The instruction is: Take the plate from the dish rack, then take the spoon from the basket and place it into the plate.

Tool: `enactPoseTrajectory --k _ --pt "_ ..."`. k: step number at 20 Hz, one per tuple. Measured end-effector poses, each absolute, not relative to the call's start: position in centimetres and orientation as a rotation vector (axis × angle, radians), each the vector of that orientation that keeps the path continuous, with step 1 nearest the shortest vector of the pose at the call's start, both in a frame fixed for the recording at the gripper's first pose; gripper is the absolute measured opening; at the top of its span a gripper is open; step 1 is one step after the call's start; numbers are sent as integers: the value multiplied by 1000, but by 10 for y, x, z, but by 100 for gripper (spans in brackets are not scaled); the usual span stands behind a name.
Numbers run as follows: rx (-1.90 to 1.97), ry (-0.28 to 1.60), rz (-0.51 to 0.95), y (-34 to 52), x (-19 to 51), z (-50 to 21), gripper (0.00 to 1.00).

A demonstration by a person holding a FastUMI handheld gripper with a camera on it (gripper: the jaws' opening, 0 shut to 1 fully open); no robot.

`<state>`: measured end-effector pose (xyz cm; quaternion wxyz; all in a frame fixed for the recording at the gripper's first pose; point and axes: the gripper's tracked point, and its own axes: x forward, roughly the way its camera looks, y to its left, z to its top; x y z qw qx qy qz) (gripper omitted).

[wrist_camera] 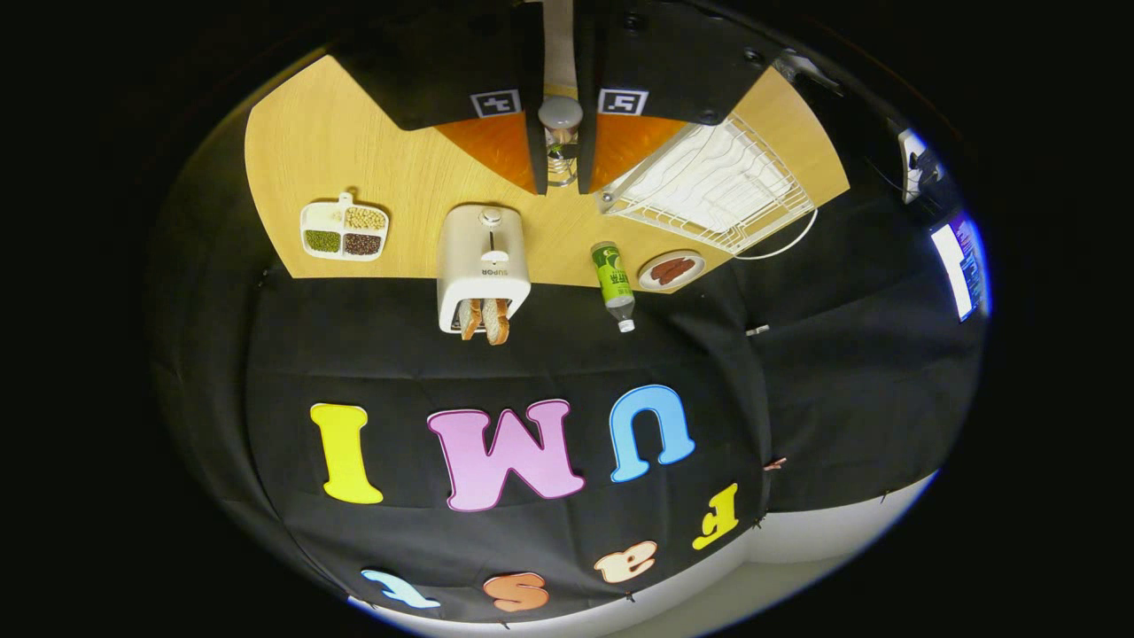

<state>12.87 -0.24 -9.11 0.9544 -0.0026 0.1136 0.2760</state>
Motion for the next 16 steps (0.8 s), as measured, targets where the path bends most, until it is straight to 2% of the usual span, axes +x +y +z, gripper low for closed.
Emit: enactPoseTrajectory --k 6,16 --pt "-23 295 609 -6 90 -119 17" --pt "-158 431 654 13 81 -199 17"
